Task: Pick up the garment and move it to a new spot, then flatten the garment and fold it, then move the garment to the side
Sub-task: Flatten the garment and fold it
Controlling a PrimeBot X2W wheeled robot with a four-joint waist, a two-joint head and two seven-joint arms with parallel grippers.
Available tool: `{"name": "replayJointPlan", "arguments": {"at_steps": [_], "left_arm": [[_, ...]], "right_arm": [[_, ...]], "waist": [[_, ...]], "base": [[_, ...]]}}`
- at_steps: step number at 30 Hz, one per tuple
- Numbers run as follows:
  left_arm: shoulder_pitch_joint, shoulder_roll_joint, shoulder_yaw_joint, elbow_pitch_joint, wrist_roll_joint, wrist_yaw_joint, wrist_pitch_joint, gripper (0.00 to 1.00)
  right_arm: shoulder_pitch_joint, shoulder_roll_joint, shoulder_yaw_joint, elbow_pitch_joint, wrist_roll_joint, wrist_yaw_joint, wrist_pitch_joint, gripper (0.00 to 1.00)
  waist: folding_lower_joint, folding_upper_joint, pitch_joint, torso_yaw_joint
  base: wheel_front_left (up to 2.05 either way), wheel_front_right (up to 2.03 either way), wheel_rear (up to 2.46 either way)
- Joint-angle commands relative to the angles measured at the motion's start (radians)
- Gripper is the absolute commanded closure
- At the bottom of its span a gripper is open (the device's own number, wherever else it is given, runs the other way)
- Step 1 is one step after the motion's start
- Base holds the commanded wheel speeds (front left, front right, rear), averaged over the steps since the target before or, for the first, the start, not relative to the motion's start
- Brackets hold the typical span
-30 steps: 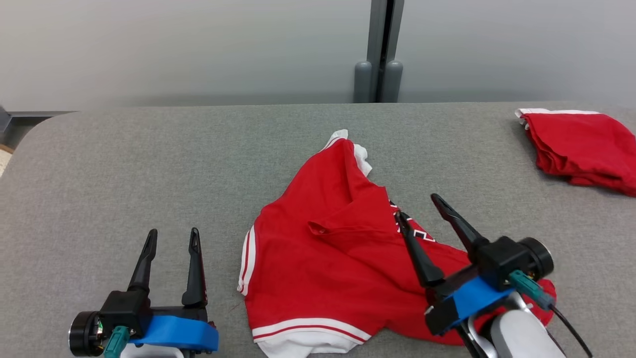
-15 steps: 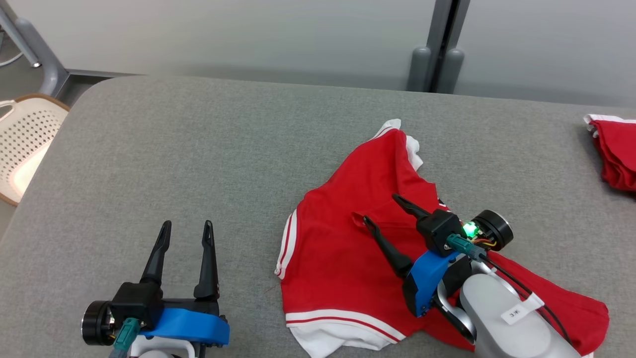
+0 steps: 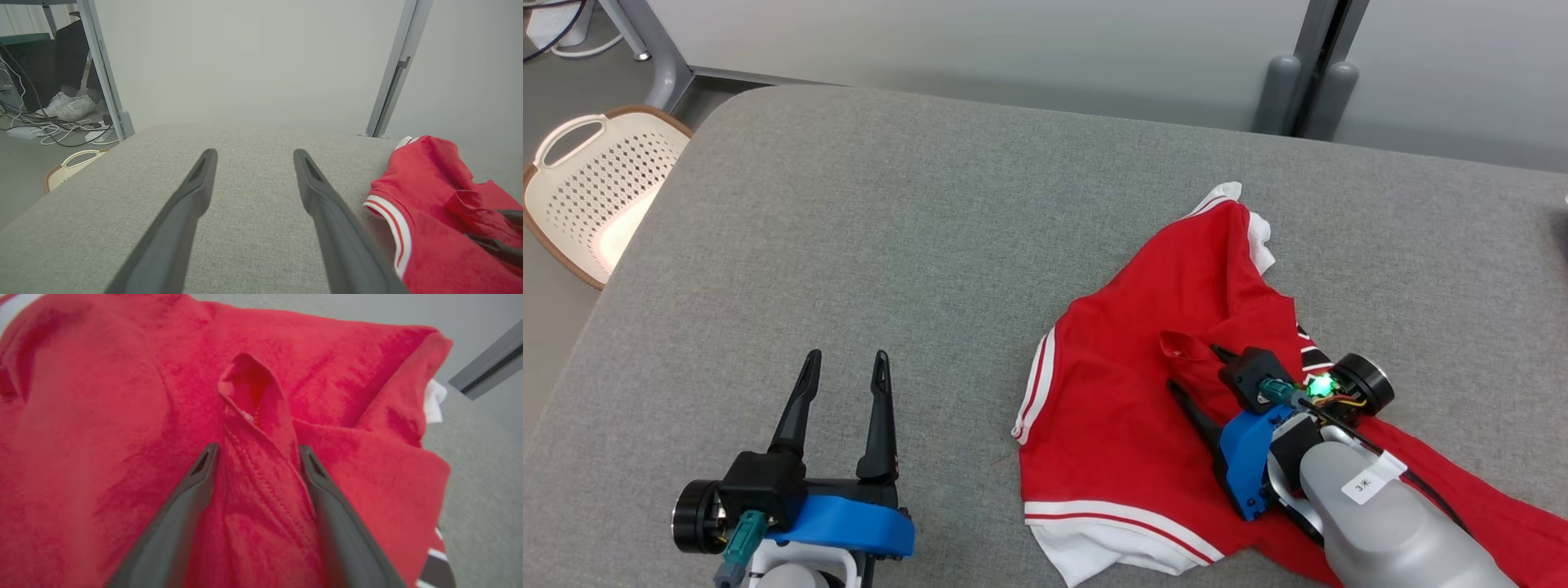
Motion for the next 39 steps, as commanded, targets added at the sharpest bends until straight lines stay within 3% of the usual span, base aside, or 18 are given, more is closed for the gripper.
{"name": "replayJointPlan", "arguments": {"at_steps": [1, 2, 3, 10, 18, 26, 31, 35, 36, 37, 39], "left_arm": [[-0.014, 0.0, -0.001, 0.0, -0.005, 0.001, -0.002, 0.0], [-0.014, 0.0, -0.001, 0.0, -0.004, 0.002, -0.002, 0.0], [-0.013, 0.0, -0.001, 0.001, -0.004, 0.003, -0.002, 0.0], [0.002, 0.0, 0.01, -0.003, -0.003, 0.01, -0.002, 0.0], [-0.023, 0.0, 0.001, -0.007, -0.007, 0.006, -0.002, 0.0], [-0.037, 0.0, -0.009, 0.0, -0.006, 0.0, -0.002, 0.0], [-0.045, 0.0, -0.012, -0.003, -0.003, -0.004, -0.002, 0.0], [-0.052, 0.0, -0.015, 0.0, -0.001, -0.004, -0.002, 0.0], [-0.054, 0.0, -0.016, 0.001, -0.002, -0.003, -0.002, 0.0], [-0.055, 0.0, -0.017, 0.001, -0.002, -0.001, -0.002, 0.0], [-0.055, 0.0, -0.019, 0.001, -0.001, 0.001, -0.002, 0.0]], "right_arm": [[-0.021, 0.006, -0.002, 0.013, 0.004, 0.0, -0.008, 0.28], [-0.028, 0.011, -0.006, 0.031, 0.011, 0.0, -0.014, 0.95], [-0.034, 0.019, -0.011, 0.044, 0.018, 0.0, -0.023, 1.0], [-0.079, 0.006, -0.083, 0.037, 0.073, 0.0, -0.069, 1.0], [-0.137, -0.152, -0.243, -0.016, 0.103, 0.0, -0.073, 1.0], [-0.214, -0.267, -0.401, 0.053, 0.099, 0.0, -0.073, 1.0], [-0.279, -0.299, -0.507, 0.088, 0.074, 0.0, -0.073, 1.0], [-0.295, -0.285, -0.603, 0.102, 0.024, 0.0, -0.073, 1.0], [-0.291, -0.274, -0.618, 0.104, 0.008, 0.0, -0.073, 0.69], [-0.286, -0.266, -0.629, 0.107, -0.012, 0.0, -0.073, 0.0], [-0.277, -0.251, -0.657, 0.099, -0.036, 0.0, -0.073, 0.0]], "waist": [[-0.0001, 0.0, 0.001, 0.0], [-0.0001, 0.0, 0.0, 0.0], [-0.0001, 0.0, 0.0, -0.001], [-0.0001, 0.0, -0.009, -0.04], [-0.0001, 0.0, 0.007, -0.068], [-0.0001, 0.0, 0.026, -0.047], [-0.0001, 0.0, 0.044, -0.031], [-0.0001, 0.0, 0.053, -0.025], [-0.0001, 0.0, 0.053, -0.024], [-0.0001, 0.0, 0.054, -0.025], [-0.0001, 0.0, 0.053, -0.032]], "base": [[0.0, 0.0, 0.0], [0.0, 0.0, 0.0], [0.0, 0.0, 0.0], [0.0, 0.0, 0.0], [0.0, 0.0, 0.0], [0.0, 0.0, 0.0], [0.0, 0.0, 0.0], [0.0, 0.0, 0.0], [0.0, 0.0, 0.0], [0.0, 0.0, 0.0], [0.0, 0.0, 0.0]]}}
